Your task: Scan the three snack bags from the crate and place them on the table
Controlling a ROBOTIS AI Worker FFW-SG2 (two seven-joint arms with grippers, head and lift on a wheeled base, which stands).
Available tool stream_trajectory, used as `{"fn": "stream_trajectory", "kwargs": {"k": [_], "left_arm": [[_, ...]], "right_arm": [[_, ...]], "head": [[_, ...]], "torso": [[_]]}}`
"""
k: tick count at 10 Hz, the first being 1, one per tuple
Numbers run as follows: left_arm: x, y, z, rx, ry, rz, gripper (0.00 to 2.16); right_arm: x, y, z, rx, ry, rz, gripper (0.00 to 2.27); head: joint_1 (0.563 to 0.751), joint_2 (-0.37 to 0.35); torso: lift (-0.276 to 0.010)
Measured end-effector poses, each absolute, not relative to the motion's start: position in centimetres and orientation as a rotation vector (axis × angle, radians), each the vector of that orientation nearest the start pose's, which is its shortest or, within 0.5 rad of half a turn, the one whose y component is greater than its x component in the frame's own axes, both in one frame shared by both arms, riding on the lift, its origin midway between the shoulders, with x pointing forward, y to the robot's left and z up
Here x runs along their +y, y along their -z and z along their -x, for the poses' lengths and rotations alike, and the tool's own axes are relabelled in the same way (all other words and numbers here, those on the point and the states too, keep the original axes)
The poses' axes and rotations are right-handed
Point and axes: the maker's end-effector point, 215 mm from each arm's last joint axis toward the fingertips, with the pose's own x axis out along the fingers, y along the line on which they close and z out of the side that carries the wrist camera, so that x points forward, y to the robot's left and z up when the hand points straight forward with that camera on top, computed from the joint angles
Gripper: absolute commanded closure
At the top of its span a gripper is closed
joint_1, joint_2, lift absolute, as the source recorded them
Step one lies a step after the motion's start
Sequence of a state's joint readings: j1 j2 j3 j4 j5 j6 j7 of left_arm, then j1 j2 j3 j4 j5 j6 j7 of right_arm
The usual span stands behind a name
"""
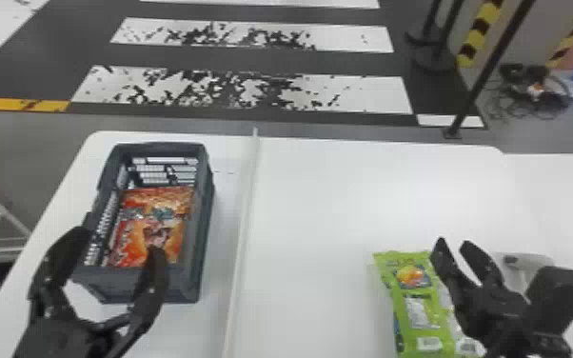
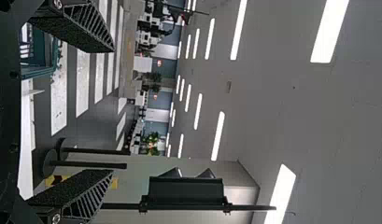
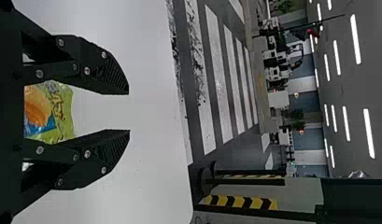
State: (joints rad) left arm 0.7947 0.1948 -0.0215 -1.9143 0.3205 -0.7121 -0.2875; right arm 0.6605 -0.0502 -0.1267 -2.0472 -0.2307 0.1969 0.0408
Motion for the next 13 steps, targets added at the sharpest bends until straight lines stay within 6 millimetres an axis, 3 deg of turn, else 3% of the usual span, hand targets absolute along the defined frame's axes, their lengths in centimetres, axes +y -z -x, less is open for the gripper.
{"fn": "stream_trajectory", "kwargs": {"k": [2, 3, 4, 5, 8, 10, 11, 12, 13], "left_arm": [[21.7, 30.4, -31.3, -0.262, 0.276, 0.136, 0.07], [21.5, 30.4, -31.4, -0.255, 0.27, 0.145, 0.07], [21.0, 31.1, -31.8, -0.216, 0.271, 0.16, 0.07], [20.6, 32.4, -32.4, -0.146, 0.269, 0.176, 0.07], [19.3, 36.4, -33.6, 0.072, 0.264, 0.218, 0.07], [19.0, 37.4, -33.5, 0.133, 0.26, 0.23, 0.07], [19.1, 37.5, -33.2, 0.143, 0.258, 0.228, 0.07], [19.5, 37.3, -33.0, 0.144, 0.254, 0.224, 0.07], [19.8, 37.2, -32.8, 0.144, 0.249, 0.221, 0.07]], "right_arm": [[-35.5, 46.9, -35.7, 0.409, 0.113, -0.118, 0.05], [-39.0, 47.8, -35.2, 0.423, 0.152, -0.112, 0.05], [-42.1, 49.0, -34.8, 0.446, 0.182, -0.1, 0.06], [-44.4, 50.3, -34.5, 0.472, 0.198, -0.084, 0.06], [-49.0, 53.4, -34.4, 0.535, 0.203, -0.018, 0.06], [-49.8, 55.8, -35.0, 0.579, 0.16, -0.014, 0.08], [-49.9, 56.9, -35.3, 0.598, 0.145, -0.026, 0.19], [-49.7, 58.0, -35.4, 0.617, 0.137, -0.026, 0.66], [-49.2, 58.9, -35.7, 0.631, 0.124, -0.025, 1.64]], "head": [[0.695, -0.231], [0.695, -0.267], [0.695, -0.333], [0.695, -0.35], [0.695, -0.35], [0.695, -0.35], [0.695, -0.35], [0.695, -0.35], [0.695, -0.35]], "torso": [[-0.037], [-0.037], [-0.037], [-0.037], [-0.037], [-0.037], [-0.037], [-0.037], [-0.037]]}}
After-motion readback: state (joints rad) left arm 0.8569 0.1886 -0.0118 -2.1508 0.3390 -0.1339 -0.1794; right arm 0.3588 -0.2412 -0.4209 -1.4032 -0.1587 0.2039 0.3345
